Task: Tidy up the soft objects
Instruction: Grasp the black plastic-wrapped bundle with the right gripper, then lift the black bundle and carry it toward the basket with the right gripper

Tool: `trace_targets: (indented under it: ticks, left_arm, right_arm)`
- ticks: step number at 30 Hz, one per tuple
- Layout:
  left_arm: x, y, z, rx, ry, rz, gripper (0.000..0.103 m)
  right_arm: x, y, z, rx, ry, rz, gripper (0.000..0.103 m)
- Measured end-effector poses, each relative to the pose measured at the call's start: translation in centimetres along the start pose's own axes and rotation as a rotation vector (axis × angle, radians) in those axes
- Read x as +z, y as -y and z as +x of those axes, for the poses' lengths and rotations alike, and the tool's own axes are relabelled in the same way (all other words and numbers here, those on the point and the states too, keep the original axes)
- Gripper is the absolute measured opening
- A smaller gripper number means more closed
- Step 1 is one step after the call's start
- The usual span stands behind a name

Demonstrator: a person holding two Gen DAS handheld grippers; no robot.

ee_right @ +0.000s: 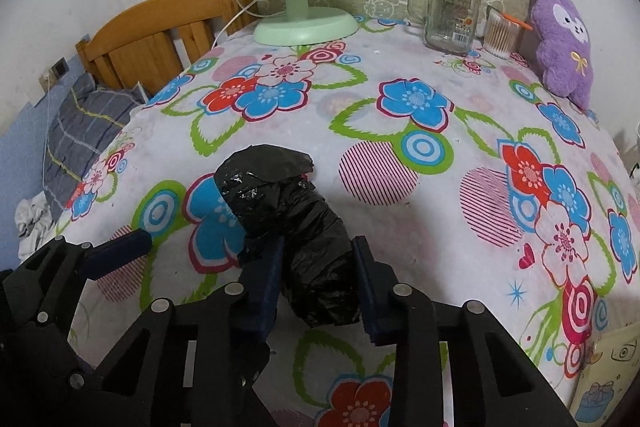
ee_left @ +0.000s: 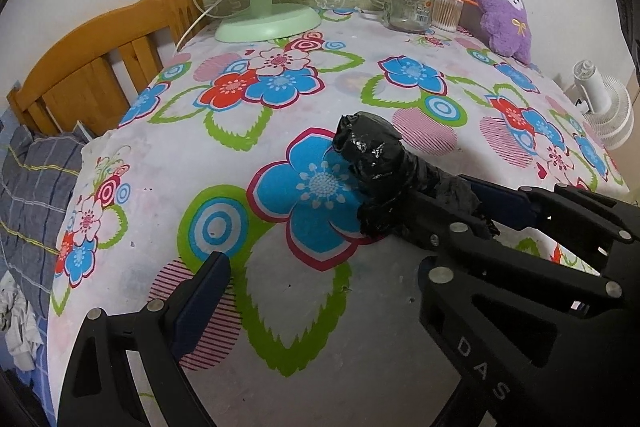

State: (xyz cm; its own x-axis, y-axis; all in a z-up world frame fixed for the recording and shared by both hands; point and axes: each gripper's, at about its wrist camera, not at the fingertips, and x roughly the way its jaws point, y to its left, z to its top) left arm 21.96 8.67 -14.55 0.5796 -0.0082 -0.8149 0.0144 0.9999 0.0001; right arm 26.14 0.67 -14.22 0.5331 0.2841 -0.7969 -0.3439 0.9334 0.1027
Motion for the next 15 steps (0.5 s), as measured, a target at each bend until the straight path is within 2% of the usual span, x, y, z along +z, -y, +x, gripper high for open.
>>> trace_targets:
  ticks: [15]
  left_arm:
    - [-0.6, 1.7, -2.7, 0.042, 0.055, 0.045, 0.096]
  right_arm:
    - [-1.2, 0.6, -3.0, -0.029, 0.031, 0.016, 0.030]
